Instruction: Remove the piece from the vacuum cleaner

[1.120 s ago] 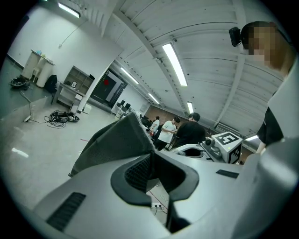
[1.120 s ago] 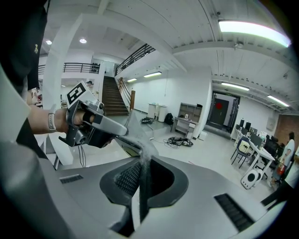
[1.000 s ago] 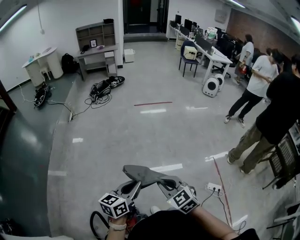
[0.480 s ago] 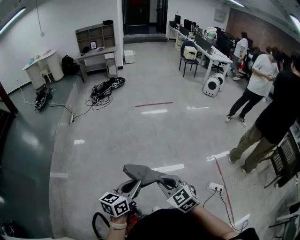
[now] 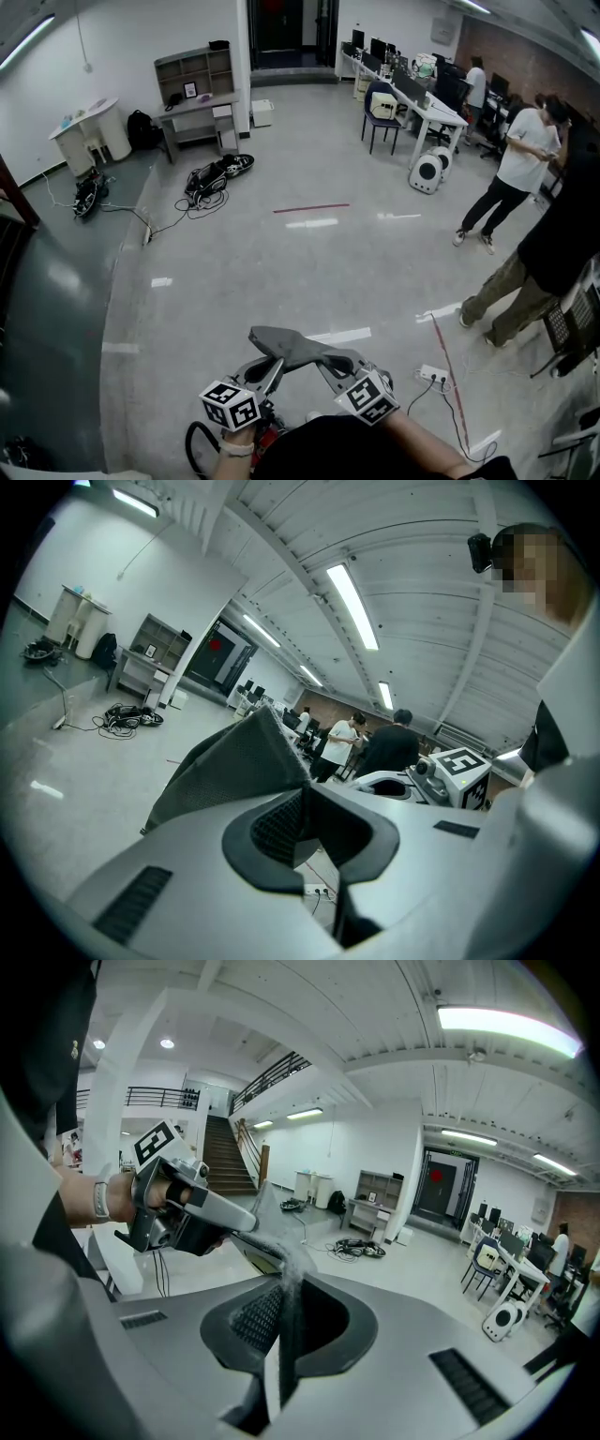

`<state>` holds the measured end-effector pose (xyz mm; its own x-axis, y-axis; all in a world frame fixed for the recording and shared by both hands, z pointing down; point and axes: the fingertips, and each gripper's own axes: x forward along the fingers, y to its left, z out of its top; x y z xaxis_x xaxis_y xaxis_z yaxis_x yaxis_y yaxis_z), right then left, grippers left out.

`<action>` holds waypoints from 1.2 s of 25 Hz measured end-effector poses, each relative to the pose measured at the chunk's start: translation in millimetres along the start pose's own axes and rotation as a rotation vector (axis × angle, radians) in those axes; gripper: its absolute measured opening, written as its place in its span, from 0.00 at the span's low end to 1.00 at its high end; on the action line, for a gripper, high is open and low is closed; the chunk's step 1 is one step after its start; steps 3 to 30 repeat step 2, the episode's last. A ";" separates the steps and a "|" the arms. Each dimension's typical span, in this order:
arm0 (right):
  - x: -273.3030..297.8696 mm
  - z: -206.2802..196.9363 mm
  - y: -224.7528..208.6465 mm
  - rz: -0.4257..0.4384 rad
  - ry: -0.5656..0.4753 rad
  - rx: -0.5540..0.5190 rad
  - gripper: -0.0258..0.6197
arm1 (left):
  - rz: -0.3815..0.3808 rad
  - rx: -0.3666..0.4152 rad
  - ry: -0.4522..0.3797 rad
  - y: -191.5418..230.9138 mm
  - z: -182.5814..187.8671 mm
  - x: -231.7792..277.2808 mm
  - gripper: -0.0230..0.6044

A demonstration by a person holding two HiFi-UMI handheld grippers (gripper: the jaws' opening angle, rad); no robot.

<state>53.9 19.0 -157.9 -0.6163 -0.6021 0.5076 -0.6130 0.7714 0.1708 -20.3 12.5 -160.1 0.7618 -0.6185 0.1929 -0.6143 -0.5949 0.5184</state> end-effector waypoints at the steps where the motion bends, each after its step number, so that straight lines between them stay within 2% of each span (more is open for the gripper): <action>1: -2.3 1.7 2.0 -0.001 -0.002 -0.001 0.10 | 0.002 -0.001 0.002 -2.1 -0.2 -2.0 0.09; 30: -4.7 3.1 4.0 -0.001 -0.004 -0.001 0.10 | 0.003 -0.001 0.005 -4.3 -0.5 -3.9 0.09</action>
